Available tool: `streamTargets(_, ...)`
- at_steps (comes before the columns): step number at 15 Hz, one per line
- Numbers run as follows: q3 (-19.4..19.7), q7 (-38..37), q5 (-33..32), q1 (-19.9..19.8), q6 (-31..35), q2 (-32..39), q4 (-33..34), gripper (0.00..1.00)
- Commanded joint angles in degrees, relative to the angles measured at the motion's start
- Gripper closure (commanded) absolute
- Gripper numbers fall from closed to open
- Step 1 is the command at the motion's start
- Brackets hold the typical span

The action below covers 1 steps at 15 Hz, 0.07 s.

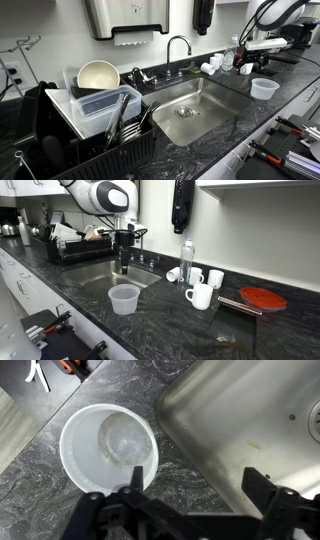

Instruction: Move the bowl from the sink to the counter

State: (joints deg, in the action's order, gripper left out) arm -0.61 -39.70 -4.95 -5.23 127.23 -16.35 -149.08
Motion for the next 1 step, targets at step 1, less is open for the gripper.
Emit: streamTargets(1,-0.54,0.18,0.20,-0.55,-0.07,0.03,0.07,0.00)
